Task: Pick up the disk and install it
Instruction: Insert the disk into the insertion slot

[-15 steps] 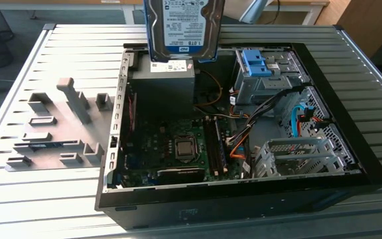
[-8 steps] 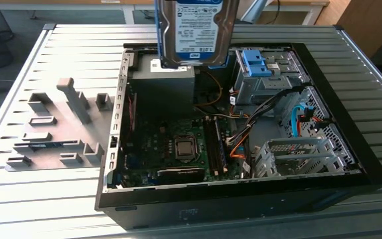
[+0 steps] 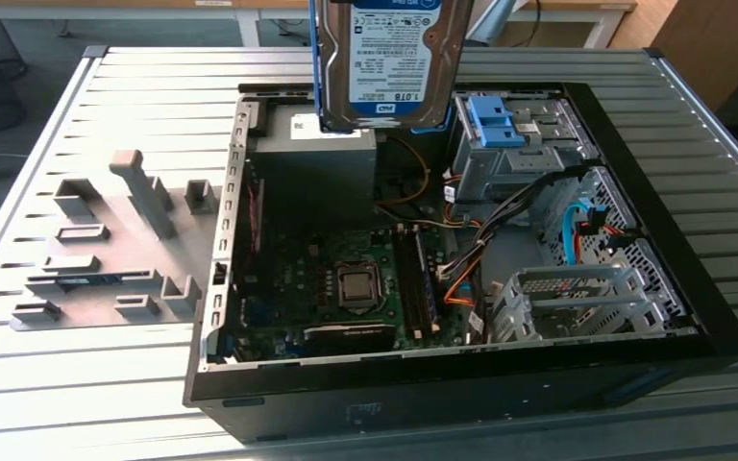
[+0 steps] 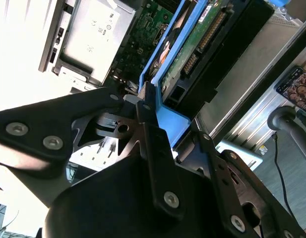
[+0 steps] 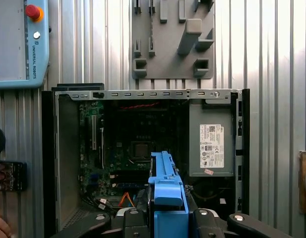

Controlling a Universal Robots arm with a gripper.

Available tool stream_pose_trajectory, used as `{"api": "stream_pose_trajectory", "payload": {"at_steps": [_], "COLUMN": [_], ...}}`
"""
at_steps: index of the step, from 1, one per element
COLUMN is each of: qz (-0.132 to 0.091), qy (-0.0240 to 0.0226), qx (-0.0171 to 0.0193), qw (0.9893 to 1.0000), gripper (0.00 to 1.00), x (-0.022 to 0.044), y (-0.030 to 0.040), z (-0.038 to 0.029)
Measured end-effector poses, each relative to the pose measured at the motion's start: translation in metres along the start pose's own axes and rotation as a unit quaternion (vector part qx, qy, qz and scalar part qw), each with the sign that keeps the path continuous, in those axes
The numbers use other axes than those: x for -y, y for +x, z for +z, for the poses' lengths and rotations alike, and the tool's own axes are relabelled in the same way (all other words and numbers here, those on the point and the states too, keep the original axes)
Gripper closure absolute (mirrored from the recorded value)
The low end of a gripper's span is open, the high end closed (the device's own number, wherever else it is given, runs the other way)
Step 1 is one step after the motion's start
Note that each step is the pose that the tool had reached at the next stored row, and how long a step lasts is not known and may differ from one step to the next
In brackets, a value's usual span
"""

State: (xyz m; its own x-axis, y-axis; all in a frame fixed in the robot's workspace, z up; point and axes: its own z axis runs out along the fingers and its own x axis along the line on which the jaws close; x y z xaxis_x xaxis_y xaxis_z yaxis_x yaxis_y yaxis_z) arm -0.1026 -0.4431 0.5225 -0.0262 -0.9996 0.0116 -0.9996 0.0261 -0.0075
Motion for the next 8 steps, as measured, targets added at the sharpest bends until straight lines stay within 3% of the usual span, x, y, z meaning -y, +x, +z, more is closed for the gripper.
{"api": "stream_pose_trajectory", "payload": {"at_steps": [8], "qz": [0.000], "qy": [0.0000], "qx": [0.0000], "qw": [1.0000], "gripper": [0.63], "x": [0.0001], "y": [0.0005], "z": [0.0000]}}
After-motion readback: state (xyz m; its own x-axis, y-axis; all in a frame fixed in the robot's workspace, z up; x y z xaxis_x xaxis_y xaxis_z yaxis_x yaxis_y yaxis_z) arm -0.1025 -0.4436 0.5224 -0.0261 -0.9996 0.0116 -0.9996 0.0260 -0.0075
